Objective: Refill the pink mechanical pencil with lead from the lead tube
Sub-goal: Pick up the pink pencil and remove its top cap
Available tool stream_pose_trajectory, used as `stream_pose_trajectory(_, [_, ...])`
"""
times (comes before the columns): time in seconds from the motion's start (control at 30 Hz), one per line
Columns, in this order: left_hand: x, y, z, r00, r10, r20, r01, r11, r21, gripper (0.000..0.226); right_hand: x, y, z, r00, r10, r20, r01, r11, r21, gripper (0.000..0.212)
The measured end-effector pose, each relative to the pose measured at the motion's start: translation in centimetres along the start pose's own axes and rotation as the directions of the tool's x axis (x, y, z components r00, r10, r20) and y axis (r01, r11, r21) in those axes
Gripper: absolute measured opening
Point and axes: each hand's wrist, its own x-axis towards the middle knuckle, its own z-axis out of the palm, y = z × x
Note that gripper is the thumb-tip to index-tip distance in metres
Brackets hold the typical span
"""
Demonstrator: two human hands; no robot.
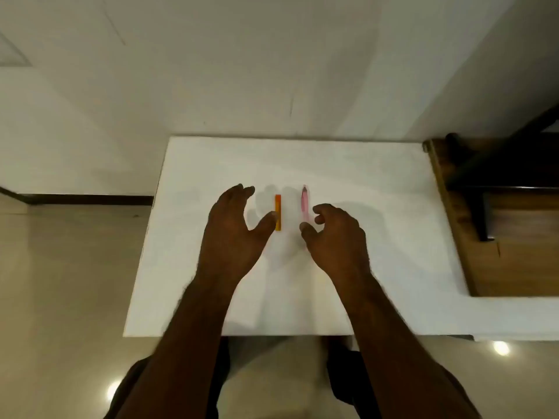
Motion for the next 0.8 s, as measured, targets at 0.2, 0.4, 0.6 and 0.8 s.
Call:
stream_pose_trajectory(0.2, [2.0,-0.9,0.6,0.997,-0.057,0.056,0.060,0.997,-0.053,0.048,2.4,-0.2,1.5,1.000,0.018,0.006,-0.017,0.997,-0.074,0.037])
stream_pose_trajectory(0.4, [3.1,-0.4,1.6,0.995,-0.082,0.053,0.088,0.990,-0.107,0.040,3.3,0.5,2.3,0.997,0.071,-0.006,-0.071,0.997,-0.005,0.030])
stream_pose_trajectory(0.6, [3.6,0.0,2.9,0.985,-0.164,0.058,0.173,0.957,-0.231,0.033,3.1,-0.3,1.5,1.000,0.011,0.006,-0.013,0.945,0.326,0.030])
stream_pose_trajectory(0.8, [3.7,-0.1,3.2,0.985,-0.152,0.081,0.170,0.933,-0.317,0.019,2.3,-1.2,1.4,0.983,-0.129,0.127,0.046,0.857,0.513,0.023])
